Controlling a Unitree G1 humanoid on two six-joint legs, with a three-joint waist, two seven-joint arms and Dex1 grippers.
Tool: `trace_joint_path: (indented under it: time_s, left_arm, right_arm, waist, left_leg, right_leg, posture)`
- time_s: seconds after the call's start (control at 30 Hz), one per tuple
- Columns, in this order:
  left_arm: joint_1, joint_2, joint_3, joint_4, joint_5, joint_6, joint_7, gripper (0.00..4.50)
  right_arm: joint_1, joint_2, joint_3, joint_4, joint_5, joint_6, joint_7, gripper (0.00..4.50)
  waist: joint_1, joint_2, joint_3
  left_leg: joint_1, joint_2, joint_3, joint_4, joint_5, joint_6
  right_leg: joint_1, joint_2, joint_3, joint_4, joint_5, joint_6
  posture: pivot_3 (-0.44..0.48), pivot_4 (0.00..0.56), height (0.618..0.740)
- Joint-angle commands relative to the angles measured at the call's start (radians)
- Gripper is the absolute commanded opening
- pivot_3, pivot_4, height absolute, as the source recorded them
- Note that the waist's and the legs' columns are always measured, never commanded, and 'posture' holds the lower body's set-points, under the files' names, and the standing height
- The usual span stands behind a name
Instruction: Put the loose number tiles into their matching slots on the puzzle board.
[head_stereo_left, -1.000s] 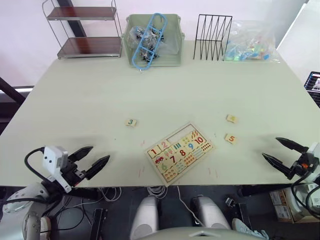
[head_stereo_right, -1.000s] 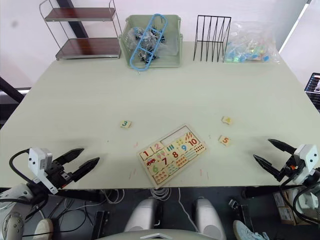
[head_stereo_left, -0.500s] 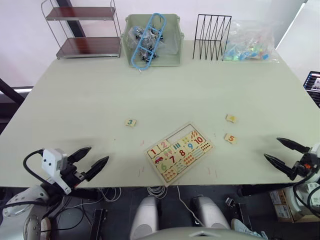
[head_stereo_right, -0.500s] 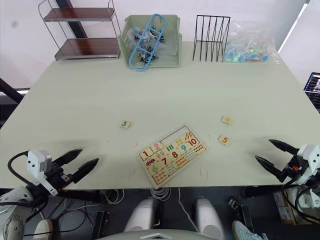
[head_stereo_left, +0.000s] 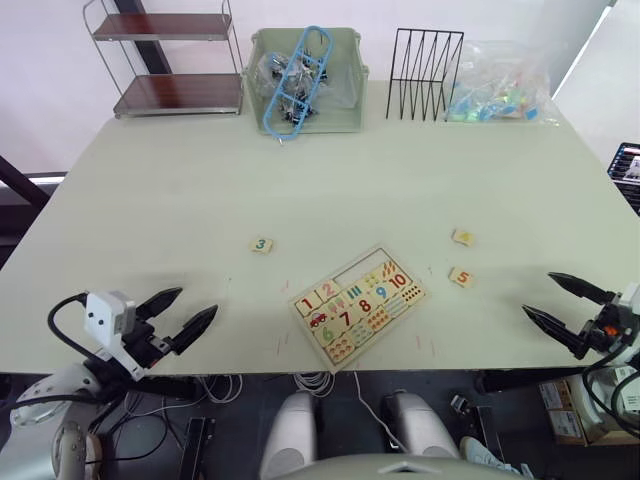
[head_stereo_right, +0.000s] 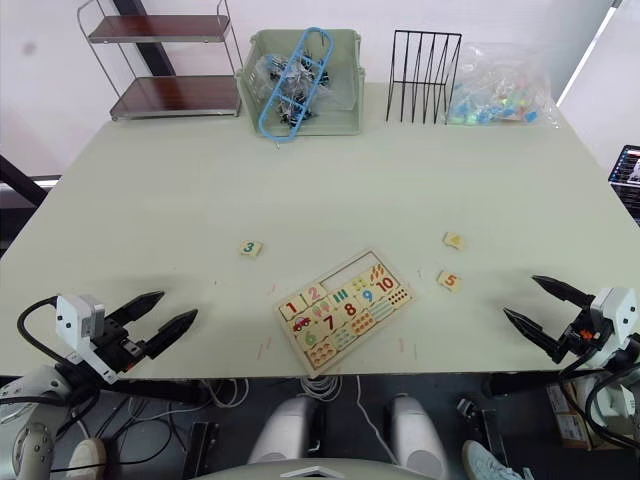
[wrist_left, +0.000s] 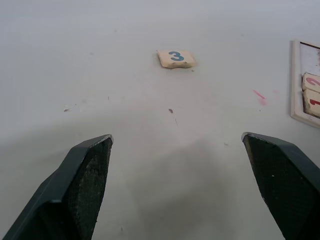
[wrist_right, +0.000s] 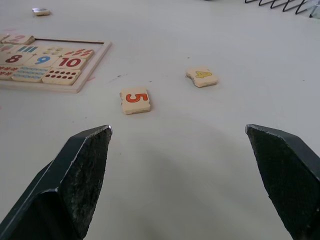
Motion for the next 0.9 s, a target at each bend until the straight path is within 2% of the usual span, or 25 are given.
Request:
trace_joint_path:
  time_s: [0.03,0.5,0.73,0.9]
  left_arm:
    - [-0.015,0.010,0.003,-0.001,-0.002,-0.026,-0.001,4.39]
    - [-0.070,0.018,-0.005,0.057,0.017,-0.046,0.000,4.39]
    - [-0.081,0.017,-0.021,0.077,0.028,-0.060,-0.003,4.39]
    - [-0.125,-0.004,-0.048,0.070,0.023,-0.030,0.054,4.39]
  right_arm:
    - [0.017,0.008,-0.040,-0.048,0.029,0.011,-0.021,4.50]
    - [0.052,0.045,-0.029,-0.098,0.016,0.011,-0.072,4.50]
    - [0.065,0.044,-0.029,-0.126,0.045,0.013,-0.011,4.50]
    - [0.072,0.046,-0.027,-0.158,0.073,0.031,0.015,4.50]
  waist:
    - [0.000,0.000,0.000]
    - [0.000,0.000,0.000]
    - [0.000,0.000,0.000]
    - [0.002,0.000,0.000]
  left_leg:
    - [0.000,0.000,0.000,0.000,0.000,0.000]
    - [0.000,0.000,0.000,0.000,0.000,0.000]
    - [0.000,0.000,0.000,0.000,0.000,0.000]
    - [0.000,0.000,0.000,0.000,0.000,0.000]
  right_leg:
    - [0.000,0.000,0.000,0.000,0.000,0.000]
    - [0.000,0.000,0.000,0.000,0.000,0.000]
    - [0.000,0.000,0.000,0.000,0.000,0.000]
    - [0.000,0.000,0.000,0.000,0.000,0.000]
  posture:
    - [0.000,0.150,0.740]
    - [0.000,0.150,0.740]
    - [0.000,0.150,0.740]
    - [0.000,0.150,0.740]
